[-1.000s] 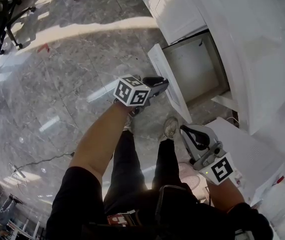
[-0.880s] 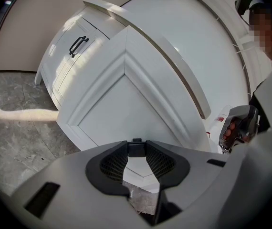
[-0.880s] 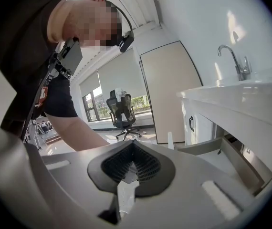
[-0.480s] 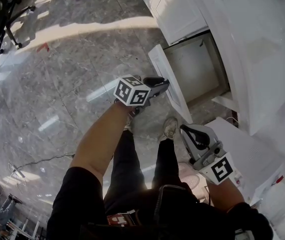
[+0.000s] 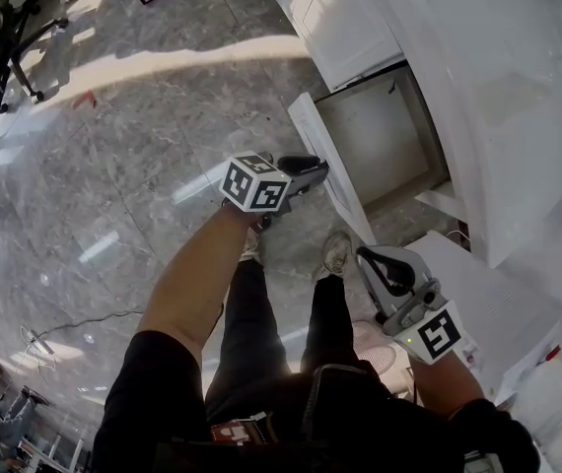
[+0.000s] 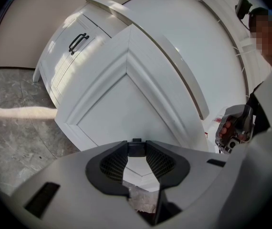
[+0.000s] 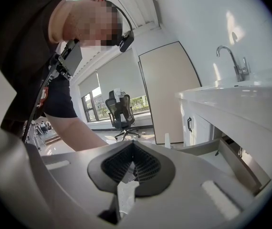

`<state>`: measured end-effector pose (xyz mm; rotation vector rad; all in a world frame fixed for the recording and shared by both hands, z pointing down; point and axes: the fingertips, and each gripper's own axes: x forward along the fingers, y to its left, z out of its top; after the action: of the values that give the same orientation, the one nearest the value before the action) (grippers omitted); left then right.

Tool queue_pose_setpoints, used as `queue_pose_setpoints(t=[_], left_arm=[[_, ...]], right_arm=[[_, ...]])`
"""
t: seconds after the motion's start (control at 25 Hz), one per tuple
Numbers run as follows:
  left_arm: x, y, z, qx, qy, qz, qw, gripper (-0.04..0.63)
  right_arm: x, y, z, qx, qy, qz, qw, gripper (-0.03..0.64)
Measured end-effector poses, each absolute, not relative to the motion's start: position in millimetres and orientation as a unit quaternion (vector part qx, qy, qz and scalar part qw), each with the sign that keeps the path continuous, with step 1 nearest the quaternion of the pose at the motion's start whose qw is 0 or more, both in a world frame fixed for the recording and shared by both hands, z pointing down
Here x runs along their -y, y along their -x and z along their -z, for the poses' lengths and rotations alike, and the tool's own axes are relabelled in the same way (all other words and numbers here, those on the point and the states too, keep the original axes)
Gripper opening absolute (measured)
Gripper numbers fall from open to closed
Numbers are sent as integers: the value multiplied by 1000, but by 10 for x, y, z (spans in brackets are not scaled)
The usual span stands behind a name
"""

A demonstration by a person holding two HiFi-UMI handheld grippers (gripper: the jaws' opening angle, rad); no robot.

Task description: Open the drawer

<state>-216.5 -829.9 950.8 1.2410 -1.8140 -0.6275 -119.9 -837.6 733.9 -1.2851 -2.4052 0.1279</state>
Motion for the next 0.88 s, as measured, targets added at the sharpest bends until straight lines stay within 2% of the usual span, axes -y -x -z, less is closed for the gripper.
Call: queue_pose_setpoints(t=[0.24,0.32,0.56,0.76,0.88], left_arm=[[8317,2162,-9491,716,-492,234,436,123],[8296,2130,-9464,717,-486,231,444,156],[8114,1950,-9294,722,-474,222,451,160],[7966,1734,-8800,727,-478,234,433,160],[7916,1706,-8348,732,-494,229,410,152]], right_arm=[[8418,1218,-7257,863,461,-50,202,-2],[8412,1217,-7188,863,461,-52,199,-2],[8505,1291,-6901,870,453,-54,188,-2],[8614,1331,-6563,878,439,-61,179,-2],[8689,1412,-6259,887,433,-60,149,-2]])
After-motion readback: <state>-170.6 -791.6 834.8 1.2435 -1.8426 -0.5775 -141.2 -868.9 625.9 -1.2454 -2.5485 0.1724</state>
